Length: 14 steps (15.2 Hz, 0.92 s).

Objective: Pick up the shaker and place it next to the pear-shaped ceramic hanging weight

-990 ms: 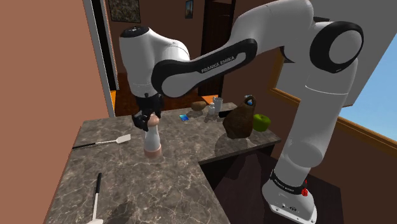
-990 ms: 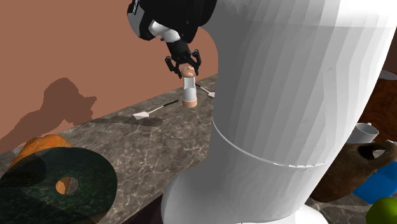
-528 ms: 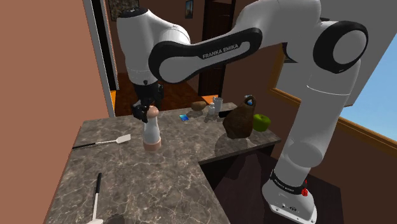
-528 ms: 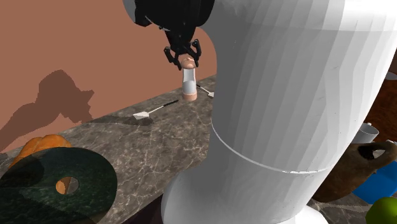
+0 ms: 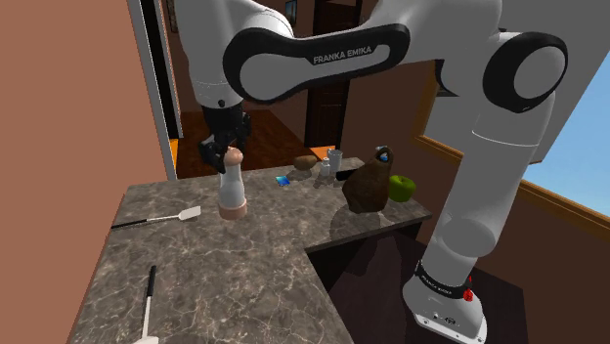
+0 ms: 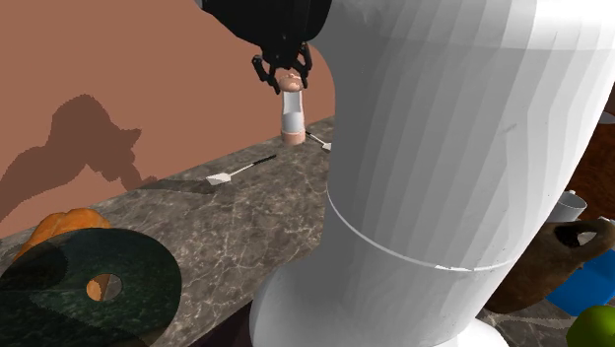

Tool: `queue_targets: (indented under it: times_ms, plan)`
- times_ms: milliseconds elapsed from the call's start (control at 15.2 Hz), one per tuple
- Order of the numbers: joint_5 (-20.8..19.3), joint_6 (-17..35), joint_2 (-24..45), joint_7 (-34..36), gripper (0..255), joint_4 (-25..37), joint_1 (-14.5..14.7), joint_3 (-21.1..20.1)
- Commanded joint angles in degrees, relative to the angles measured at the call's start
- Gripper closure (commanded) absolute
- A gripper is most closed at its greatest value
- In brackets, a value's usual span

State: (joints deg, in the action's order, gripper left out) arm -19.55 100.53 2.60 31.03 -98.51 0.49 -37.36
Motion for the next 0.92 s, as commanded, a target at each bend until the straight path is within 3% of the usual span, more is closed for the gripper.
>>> queue_targets:
  times_ms: [0, 858]
  plan:
    - [0.1, -1.5, 0.0, -0.4, 255, 1.5, 0.1, 0.0]
    - [-1.1, -12.0, 2.3, -2.3, 255, 13.9, 1.2, -0.7]
